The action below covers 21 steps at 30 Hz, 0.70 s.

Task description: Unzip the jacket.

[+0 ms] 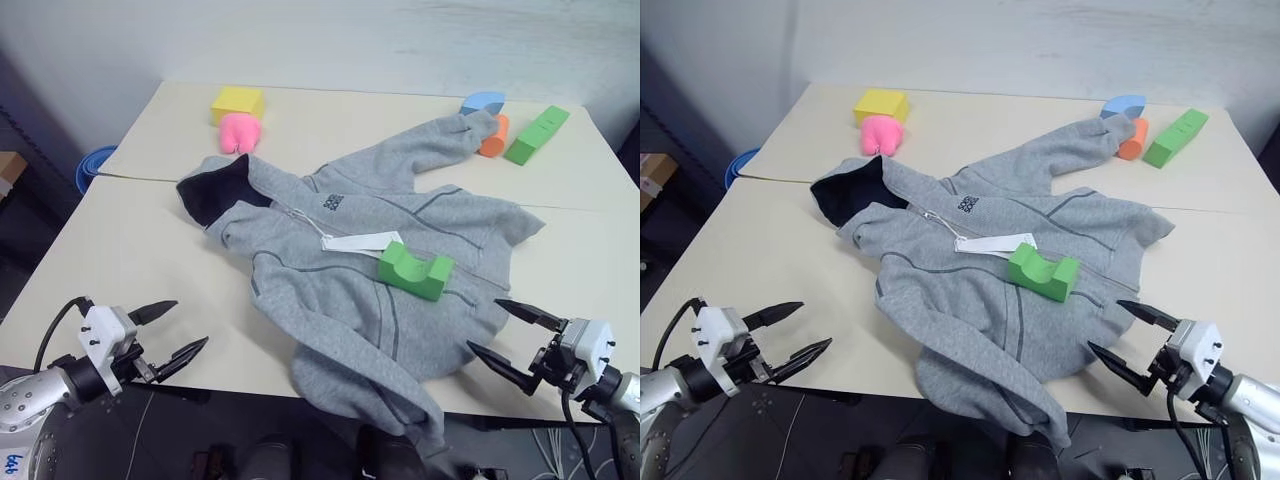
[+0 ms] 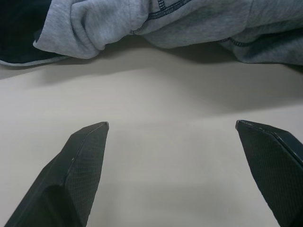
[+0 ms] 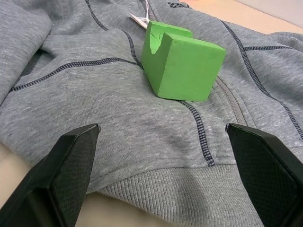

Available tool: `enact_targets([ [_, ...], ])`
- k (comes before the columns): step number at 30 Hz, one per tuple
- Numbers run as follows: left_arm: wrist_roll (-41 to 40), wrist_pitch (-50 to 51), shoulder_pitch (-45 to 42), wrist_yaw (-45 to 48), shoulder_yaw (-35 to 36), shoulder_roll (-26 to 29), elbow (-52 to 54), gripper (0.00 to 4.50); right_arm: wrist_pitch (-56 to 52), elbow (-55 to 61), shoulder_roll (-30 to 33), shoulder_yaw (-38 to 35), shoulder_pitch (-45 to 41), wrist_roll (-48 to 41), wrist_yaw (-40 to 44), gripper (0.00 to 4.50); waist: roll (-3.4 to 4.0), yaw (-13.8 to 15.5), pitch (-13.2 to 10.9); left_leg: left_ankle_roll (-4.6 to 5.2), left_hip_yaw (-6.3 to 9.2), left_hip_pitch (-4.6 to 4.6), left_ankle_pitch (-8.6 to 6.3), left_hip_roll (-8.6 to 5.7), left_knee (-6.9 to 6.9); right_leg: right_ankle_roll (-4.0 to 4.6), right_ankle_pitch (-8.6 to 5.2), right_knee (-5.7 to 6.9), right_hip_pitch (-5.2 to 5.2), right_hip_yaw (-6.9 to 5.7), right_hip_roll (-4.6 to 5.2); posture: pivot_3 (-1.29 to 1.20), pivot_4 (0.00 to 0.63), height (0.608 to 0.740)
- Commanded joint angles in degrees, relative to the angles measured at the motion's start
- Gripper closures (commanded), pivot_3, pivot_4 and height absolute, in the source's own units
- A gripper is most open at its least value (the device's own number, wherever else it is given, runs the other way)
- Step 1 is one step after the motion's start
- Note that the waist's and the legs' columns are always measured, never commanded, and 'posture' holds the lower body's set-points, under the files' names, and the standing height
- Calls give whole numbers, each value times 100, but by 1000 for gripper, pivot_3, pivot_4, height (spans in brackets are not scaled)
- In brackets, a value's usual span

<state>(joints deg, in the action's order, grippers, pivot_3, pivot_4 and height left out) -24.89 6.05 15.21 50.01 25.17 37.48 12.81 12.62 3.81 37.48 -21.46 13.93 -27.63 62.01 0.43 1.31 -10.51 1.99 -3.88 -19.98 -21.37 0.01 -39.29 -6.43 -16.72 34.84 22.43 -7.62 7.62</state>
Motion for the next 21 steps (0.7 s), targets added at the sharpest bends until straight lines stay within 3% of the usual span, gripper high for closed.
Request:
enact_targets([
  [1, 9, -181, -41, -25, 41, -23, 21, 0, 154, -18, -55, -57, -9, -29, 1, 61, 0, -1, 0, 0, 0, 0, 0, 0, 0, 0, 0, 0, 0, 0, 0, 0, 150, 740],
  [10, -849, 775, -223, 272, 127, 123, -86, 0, 182, -2, -219, 51, -42, 26, -154, 61, 0, -4, 0, 0, 0, 2, 0, 1, 0, 0, 0, 3, 0, 1, 0, 0, 150, 740],
  [15, -858, 693, -551, 484, 72, 247, -254, 0, 108, 161, -293, 70, 38, 45, -325, 61, 0, 1, 0, 0, 0, 3, 0, 0, 0, 0, 0, 3, 0, 1, 0, 0, 150, 740],
  [21, -1456, 1359, -1097, 776, -214, 413, 163, 0, -338, 721, -218, 35, -52, -177, -667, 61, 1, -6, 0, -1, 0, 4, 0, 0, 0, 0, 0, 6, 0, 2, -1, 0, 150, 740],
])
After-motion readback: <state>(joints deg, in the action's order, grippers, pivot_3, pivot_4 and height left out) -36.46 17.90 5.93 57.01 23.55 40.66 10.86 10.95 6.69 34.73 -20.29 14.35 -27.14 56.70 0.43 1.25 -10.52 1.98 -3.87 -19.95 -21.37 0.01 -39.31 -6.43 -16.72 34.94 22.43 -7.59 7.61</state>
